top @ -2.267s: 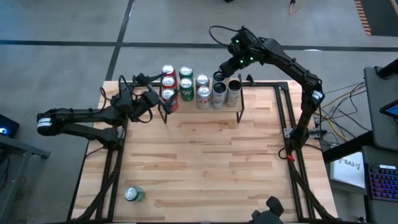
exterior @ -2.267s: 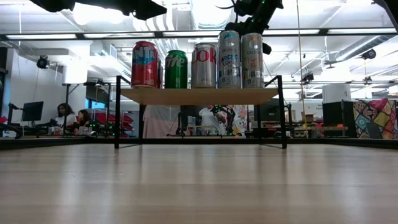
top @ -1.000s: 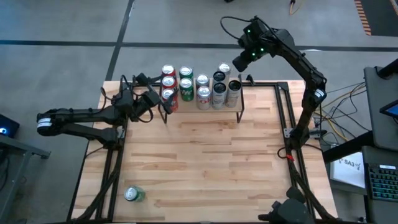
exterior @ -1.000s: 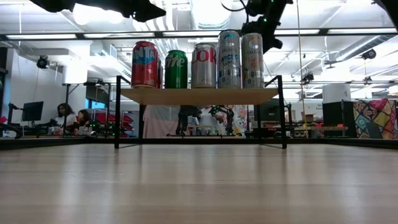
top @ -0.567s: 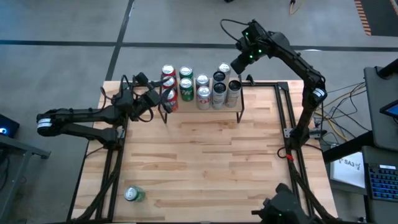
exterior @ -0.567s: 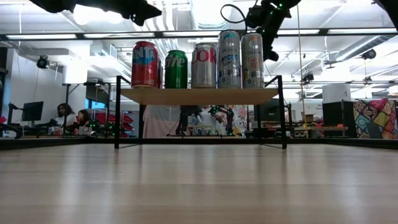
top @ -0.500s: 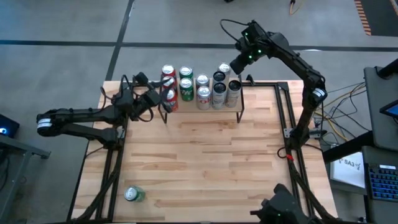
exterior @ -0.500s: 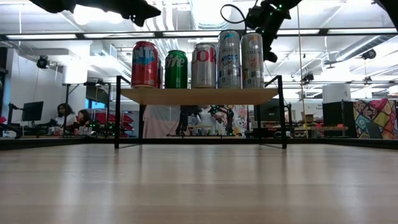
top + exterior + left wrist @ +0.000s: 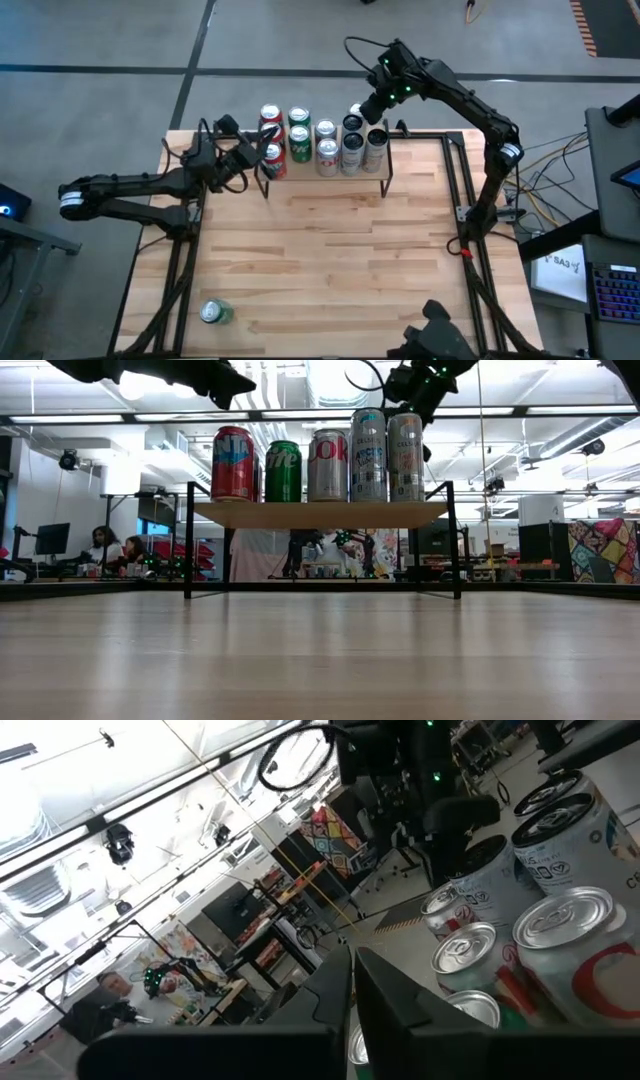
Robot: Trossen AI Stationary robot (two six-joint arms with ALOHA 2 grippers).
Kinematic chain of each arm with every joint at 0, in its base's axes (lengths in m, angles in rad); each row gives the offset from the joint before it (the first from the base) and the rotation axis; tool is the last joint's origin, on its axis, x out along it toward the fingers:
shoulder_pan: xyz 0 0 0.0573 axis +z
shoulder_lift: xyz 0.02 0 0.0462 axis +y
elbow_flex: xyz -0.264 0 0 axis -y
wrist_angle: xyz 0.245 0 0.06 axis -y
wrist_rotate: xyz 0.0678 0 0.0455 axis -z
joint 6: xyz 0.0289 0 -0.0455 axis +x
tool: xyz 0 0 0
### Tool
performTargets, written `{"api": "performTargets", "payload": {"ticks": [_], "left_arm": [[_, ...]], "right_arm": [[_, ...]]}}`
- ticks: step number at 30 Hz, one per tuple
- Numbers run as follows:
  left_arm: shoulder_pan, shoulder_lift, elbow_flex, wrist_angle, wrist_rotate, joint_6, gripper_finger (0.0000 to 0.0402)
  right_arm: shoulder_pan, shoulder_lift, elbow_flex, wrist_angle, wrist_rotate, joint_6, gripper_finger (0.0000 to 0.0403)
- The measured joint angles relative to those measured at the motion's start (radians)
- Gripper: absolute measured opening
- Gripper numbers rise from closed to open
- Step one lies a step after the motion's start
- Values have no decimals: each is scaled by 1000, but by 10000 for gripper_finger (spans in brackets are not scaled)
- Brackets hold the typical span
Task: Place canned beverage on shelf
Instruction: Put the silver soda can on the shelf aligned with the other silver soda can
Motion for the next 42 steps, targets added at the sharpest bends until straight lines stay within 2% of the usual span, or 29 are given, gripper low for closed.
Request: {"api": "performTargets", "payload": {"ticks": [14, 25, 42], "left_arm": [[0, 0, 0, -9, 0, -1, 1], [0, 0, 0, -36, 0, 0, 0], [0, 0, 0, -45, 0, 3, 0]], "right_arm": [[23, 1, -1, 50, -48, -9, 9], [9, -1, 68, -97, -44, 58, 9], [61, 38, 65, -30, -46, 83, 9]]}}
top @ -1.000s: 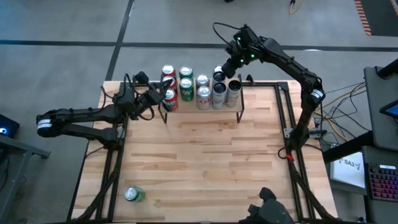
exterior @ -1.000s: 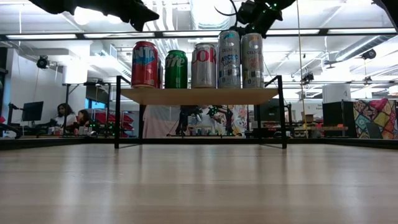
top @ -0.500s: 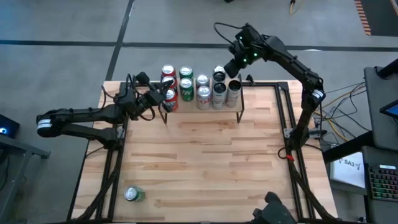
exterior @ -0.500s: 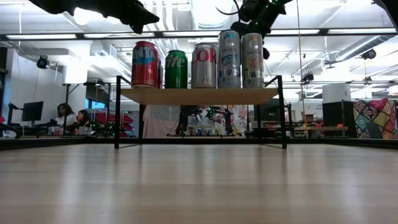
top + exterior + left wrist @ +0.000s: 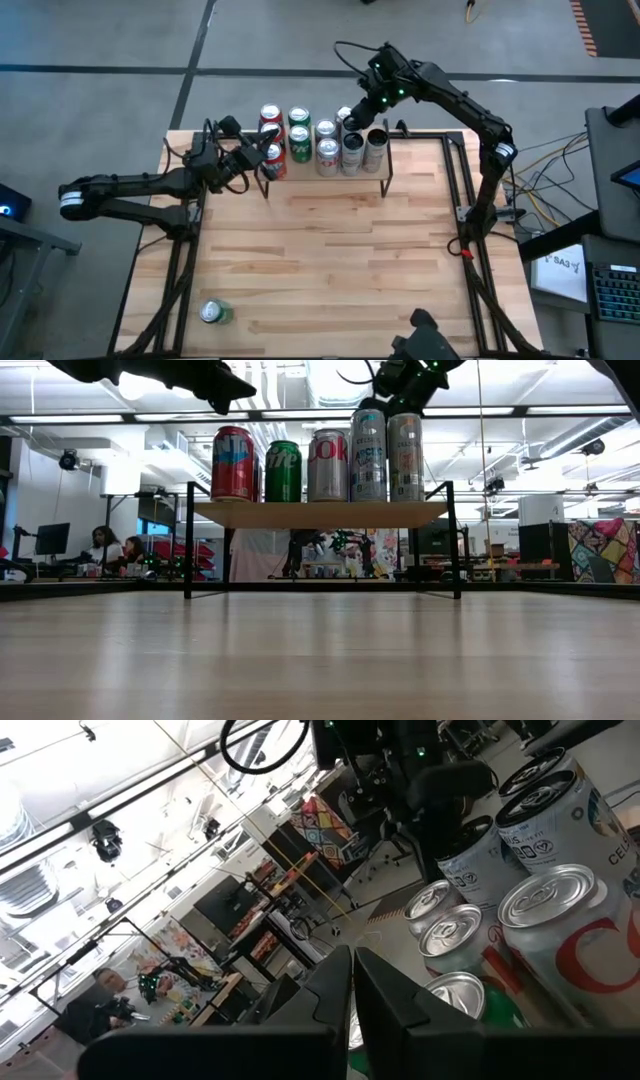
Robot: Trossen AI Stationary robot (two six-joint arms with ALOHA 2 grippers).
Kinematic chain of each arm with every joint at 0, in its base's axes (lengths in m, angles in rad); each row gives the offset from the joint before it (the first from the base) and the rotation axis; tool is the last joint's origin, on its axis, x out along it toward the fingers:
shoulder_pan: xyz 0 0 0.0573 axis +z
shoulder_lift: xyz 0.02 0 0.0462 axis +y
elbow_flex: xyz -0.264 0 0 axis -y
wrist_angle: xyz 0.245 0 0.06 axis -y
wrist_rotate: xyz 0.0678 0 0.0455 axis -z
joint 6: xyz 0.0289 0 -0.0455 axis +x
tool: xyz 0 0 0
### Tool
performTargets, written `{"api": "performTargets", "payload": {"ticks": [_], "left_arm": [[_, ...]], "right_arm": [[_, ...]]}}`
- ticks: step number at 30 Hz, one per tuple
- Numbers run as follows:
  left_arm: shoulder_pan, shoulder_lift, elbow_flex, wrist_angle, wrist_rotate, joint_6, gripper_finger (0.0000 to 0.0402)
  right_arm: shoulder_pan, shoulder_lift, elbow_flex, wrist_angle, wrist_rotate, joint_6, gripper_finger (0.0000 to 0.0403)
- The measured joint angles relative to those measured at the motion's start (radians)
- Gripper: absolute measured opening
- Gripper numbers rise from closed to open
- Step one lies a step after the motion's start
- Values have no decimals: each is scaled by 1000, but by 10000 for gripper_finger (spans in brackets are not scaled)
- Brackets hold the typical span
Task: Place canned beverage on shelf
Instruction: Put the silver soda can on the shelf aligned with the other silver soda can
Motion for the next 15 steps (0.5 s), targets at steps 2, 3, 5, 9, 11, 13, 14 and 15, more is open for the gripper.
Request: {"api": "performTargets", "payload": {"ticks": [2, 3, 5, 9, 11, 13, 14, 15], "left_arm": [[0, 0, 0, 0, 0, 0, 0], [0, 0, 0, 0, 0, 0, 0], [0, 0, 0, 0, 0, 0, 0], [0, 0, 0, 0, 0, 0, 0], [0, 0, 0, 0, 0, 0, 0], [0, 0, 0, 0, 0, 0, 0], [0, 0, 0, 0, 0, 0, 0], [0, 0, 0, 0, 0, 0, 0]], "right_arm": [[2, 4, 3, 4, -3, -6, 9], [2, 7, 4, 6, -4, -8, 9], [2, 10, 4, 12, -3, -8, 9], [1, 12, 4, 18, -3, -12, 9], [1, 10, 4, 20, -1, -13, 9], [1, 6, 4, 19, 1, -11, 9], [1, 4, 5, 17, 1, -11, 9], [1, 2, 12, 11, 1, -11, 9]]}}
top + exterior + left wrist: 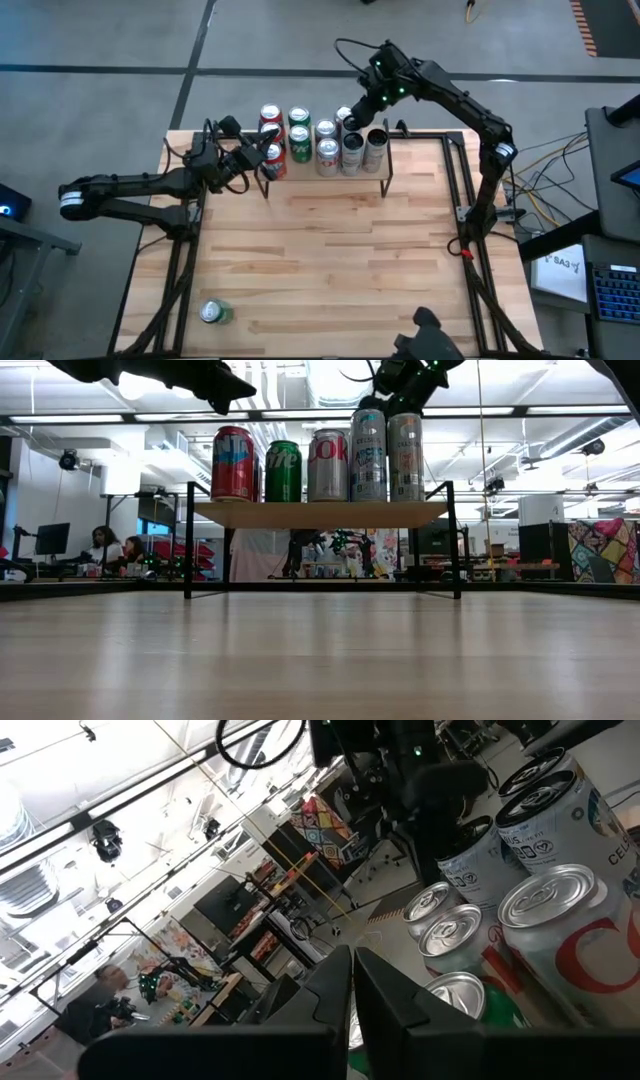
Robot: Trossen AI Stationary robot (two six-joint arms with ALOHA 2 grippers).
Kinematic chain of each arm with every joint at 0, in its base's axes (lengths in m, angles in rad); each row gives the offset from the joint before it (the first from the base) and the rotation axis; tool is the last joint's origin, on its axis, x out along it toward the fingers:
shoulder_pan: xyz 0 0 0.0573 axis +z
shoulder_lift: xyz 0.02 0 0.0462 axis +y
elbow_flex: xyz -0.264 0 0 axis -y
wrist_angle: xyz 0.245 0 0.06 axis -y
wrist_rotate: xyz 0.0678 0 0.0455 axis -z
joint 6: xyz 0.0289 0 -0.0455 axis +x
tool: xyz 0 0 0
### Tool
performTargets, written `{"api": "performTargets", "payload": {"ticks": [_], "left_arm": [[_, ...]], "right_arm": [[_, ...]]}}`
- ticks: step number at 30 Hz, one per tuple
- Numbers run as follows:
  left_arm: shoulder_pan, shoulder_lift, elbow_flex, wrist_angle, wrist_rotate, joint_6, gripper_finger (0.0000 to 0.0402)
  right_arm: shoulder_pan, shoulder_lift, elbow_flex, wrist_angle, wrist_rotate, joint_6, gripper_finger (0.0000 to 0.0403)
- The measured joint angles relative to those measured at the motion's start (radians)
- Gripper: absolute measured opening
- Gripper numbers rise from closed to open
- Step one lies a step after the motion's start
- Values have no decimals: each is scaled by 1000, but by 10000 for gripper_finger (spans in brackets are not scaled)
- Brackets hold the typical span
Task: Place canned beverage on shelf
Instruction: Put the silver soda can on the shelf aligned with the other silver soda can
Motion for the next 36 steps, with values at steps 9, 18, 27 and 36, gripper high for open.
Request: {"api": "performTargets", "payload": {"ticks": [9, 18, 27, 36], "left_arm": [[0, 0, 0, 0, 0, 0, 0], [0, 0, 0, 0, 1, -3, 0], [0, 0, 0, 0, 2, -9, 0], [0, 0, 0, 0, 3, -30, 0]], "right_arm": [[0, -2, 109, 15, 24, 17, 9], [23, -2, 139, 49, 26, 55, 9], [56, -2, 138, 86, 27, 77, 9], [66, -1, 138, 75, 27, 87, 9]]}}
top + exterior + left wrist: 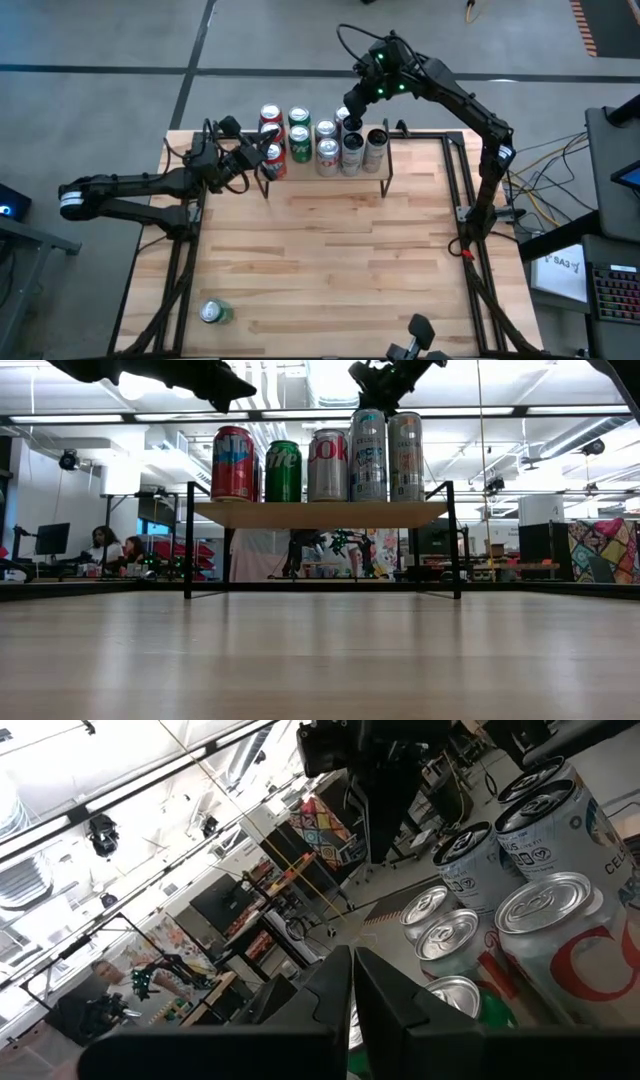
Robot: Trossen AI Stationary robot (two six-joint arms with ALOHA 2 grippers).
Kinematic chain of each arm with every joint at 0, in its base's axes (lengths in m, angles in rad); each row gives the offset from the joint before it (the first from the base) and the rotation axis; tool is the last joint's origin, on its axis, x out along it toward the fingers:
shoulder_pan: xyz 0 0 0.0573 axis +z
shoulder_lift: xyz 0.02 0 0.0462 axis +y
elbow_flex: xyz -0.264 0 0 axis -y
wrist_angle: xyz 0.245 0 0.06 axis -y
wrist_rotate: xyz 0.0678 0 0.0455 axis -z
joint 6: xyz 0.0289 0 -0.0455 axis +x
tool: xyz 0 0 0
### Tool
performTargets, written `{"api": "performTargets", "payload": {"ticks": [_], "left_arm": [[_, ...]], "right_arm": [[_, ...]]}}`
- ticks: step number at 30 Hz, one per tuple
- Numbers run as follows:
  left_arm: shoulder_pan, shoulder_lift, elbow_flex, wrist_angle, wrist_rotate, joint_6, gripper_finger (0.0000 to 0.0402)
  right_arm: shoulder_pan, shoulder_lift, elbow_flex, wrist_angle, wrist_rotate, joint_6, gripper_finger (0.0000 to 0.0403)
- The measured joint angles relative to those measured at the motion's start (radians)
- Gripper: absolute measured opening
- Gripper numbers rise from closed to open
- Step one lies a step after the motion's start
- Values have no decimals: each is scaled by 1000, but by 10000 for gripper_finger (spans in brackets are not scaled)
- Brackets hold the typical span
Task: Place canned beverage on shelf
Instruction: Put the silver soda can on the shelf aligned with the other silver soda can
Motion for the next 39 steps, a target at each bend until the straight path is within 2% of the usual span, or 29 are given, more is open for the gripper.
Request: {"api": "performTargets", "payload": {"ticks": [9, 16, 21, 24, 28, 35, 39], "left_arm": [[-3, 0, 2, -1, 12, -31, 0], [-18, 0, 32, -8, 165, -129, 0], [-18, 7, 89, -78, 283, -216, 0], [-19, 40, 154, -118, 339, -241, 0], [-14, 121, 283, -241, 341, -225, 0], [43, 289, 515, -472, 340, -188, 0], [98, 378, 621, -545, 341, -180, 0]], "right_arm": [[0, -11, 0, -29, 2, -14, 9], [4, -43, 12, -105, 1, -135, 9], [3, -72, 12, -128, 1, -245, 9], [3, -82, 12, -165, 0, -322, 9], [1, -84, 11, -210, 1, -402, 9], [-31, -84, 10, -210, 1, -444, 9], [-61, -84, 10, -210, 2, -446, 9]]}}
